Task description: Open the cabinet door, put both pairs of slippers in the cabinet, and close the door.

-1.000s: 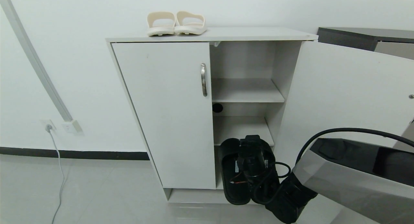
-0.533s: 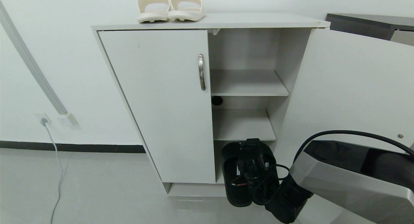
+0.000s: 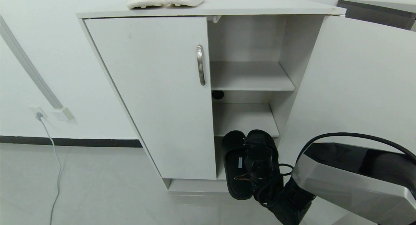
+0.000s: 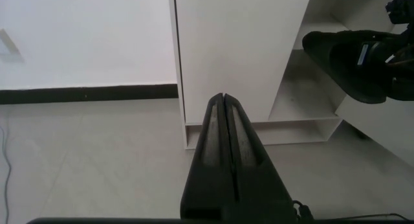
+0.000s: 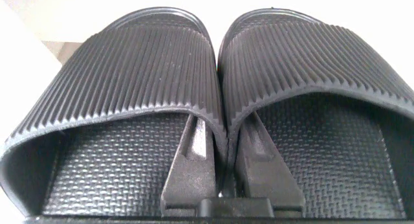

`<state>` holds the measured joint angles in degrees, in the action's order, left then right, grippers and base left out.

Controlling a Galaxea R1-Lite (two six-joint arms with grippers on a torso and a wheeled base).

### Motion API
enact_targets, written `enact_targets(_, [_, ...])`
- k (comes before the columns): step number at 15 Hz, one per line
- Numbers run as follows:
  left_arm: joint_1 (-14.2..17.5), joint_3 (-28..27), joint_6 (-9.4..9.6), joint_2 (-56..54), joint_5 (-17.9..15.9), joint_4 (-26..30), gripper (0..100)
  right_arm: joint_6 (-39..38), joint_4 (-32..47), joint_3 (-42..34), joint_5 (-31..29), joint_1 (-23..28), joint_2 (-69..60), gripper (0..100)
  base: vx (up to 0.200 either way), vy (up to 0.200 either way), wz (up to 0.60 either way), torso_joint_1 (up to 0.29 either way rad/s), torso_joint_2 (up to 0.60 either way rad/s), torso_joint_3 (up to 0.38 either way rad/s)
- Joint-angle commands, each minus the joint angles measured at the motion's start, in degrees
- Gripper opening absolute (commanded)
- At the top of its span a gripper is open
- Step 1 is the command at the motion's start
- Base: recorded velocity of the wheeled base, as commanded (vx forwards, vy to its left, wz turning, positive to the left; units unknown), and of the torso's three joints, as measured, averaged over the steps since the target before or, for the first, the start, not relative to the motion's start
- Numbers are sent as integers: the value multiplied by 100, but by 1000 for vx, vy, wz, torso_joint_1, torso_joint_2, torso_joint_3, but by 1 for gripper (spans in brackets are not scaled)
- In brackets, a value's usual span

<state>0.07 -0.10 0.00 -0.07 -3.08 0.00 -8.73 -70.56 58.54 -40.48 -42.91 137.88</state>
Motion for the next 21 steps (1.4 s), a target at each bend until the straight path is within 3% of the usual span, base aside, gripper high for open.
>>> enact_targets(1, [1, 1, 0, 7, 1, 0, 0, 12, -19, -36, -3, 11, 29, 0, 0, 0, 0, 0, 0, 0])
enact_targets(7, [1, 1, 0, 7, 1, 0, 0, 20, -10, -27, -3, 64, 46, 0, 0, 0, 0, 0, 0, 0])
enact_targets(17, [1, 1, -9, 7, 1, 0, 0, 20, 7, 70, 6, 72, 117, 0, 200, 0, 0, 3, 2, 0])
enact_targets(21, [1, 1, -18, 7, 1, 0, 0, 38, 200, 536, 41, 301, 389, 0, 0, 0, 0, 0, 0, 0])
